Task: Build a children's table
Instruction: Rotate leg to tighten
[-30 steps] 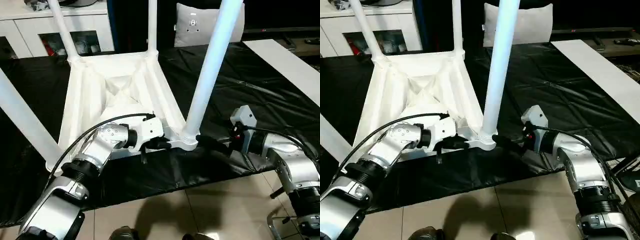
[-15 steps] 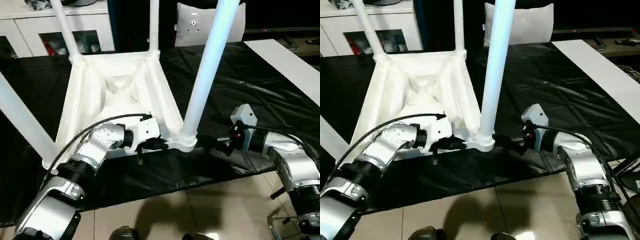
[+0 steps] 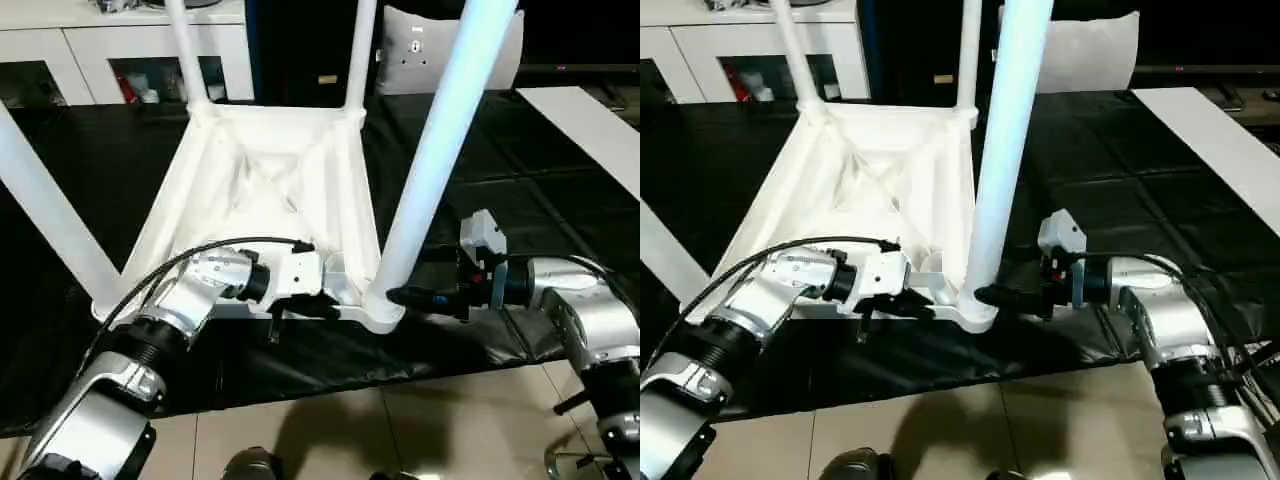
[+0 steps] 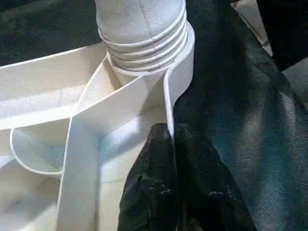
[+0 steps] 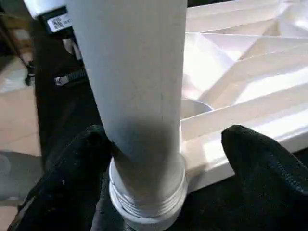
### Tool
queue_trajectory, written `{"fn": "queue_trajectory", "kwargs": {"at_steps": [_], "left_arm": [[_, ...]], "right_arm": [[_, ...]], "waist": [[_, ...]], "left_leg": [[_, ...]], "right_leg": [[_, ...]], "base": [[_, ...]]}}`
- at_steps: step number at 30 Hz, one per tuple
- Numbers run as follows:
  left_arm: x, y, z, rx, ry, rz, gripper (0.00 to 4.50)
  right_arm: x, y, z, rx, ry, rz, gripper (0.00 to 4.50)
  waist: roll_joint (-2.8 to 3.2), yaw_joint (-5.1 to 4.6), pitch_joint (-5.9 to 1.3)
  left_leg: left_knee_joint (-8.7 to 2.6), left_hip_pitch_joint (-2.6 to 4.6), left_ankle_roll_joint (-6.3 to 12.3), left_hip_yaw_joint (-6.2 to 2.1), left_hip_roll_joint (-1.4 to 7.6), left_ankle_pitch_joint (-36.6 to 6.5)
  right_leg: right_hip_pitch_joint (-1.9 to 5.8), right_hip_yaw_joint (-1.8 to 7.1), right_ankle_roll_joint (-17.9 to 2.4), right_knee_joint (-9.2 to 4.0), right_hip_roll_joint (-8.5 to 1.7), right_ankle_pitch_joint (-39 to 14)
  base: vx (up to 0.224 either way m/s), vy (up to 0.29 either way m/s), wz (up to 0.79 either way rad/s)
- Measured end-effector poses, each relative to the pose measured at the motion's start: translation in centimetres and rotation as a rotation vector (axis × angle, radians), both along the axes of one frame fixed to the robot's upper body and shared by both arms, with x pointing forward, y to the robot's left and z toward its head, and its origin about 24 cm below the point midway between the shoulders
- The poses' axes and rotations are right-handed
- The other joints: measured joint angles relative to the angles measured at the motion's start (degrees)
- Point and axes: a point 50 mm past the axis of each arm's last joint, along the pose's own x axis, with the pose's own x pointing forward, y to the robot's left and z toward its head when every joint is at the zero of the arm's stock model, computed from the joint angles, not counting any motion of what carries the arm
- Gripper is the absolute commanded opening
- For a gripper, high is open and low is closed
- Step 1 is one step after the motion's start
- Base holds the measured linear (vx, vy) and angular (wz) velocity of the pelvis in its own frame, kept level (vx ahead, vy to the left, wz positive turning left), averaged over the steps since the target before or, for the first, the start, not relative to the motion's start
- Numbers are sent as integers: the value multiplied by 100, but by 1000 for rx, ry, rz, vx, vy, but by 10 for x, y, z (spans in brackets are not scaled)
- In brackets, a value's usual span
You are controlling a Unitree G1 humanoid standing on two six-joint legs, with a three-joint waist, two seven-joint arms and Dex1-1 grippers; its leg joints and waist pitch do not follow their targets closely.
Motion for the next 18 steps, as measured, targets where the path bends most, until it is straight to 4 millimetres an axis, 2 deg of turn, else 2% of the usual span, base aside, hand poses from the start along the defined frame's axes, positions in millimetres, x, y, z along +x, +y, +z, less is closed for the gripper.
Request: {"fn": "queue_trajectory", "kwargs": {"at_steps": [9,13,18], "left_arm": [[-1,-2,0,6,-2,-14,0],[-1,-2,0,8,-2,-15,0],[-1,-2,1,9,-1,-20,0]], "right_arm": [[-4,4,-6,17,90,71,283],[-5,3,-7,19,104,78,258],[-3,4,-7,24,116,73,205]], "waist": [[-6,67,-2],[-7,73,-3],[-9,75,-4]], "left_leg": [[0,-1,0,0,0,0],[0,-1,0,0,0,0],[0,-1,0,0,0,0]], "right_leg": [[0,0,2,0,0,-1],[0,0,3,0,0,-2],[-1,0,4,0,0,-2]], "base": [[0,0,0],[0,0,0],[0,0,0]]}}
